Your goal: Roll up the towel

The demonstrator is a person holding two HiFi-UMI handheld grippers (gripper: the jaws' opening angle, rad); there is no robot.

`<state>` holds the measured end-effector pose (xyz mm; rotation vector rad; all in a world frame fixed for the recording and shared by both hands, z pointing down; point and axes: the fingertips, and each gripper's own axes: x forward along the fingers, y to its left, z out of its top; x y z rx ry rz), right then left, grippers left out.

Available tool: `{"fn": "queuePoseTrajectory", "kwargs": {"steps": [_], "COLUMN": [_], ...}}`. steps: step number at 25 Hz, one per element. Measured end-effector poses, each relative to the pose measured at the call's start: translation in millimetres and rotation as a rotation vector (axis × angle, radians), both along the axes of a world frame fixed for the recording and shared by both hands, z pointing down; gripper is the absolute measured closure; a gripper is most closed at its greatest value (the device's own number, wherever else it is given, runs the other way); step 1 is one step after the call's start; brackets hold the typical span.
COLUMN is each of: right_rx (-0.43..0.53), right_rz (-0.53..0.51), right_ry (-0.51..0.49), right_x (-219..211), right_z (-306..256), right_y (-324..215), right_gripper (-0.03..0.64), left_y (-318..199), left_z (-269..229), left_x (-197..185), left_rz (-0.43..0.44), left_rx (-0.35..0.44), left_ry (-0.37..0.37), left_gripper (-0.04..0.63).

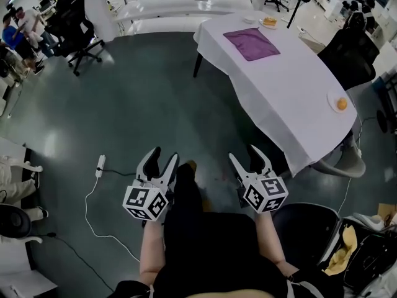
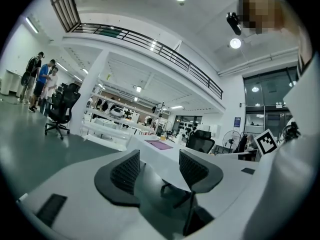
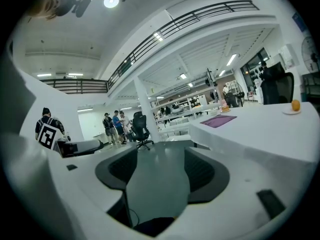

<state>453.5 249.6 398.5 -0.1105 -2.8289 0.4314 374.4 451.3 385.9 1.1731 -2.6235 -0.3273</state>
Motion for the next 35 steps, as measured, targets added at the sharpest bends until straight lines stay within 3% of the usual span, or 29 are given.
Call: {"fn": "queuePoseTrajectory", "kwargs": {"steps": [6, 25, 35], "right_rx": [0.026, 0.072, 0.062], "right_rz": [0.032, 0.111, 0.14], "right_ry": [0.007, -0.007, 0.007], "right_x": [-32, -208, -291], "right_z": [5, -16, -13], "right_y": [-19, -80, -95], "right_gripper": [0.31, 0.309, 0.31], "left_y": [-26, -84, -98], "left_z": [2, -11, -18], "left_x": [-36, -232, -322], "left_rz": [0.043, 0.097, 0.115], "left_rx": [-0.007, -0.044, 0.005], "left_ry": [-0.02, -0.058, -0.038], "left_gripper": [0.344, 0.344, 0.344]}}
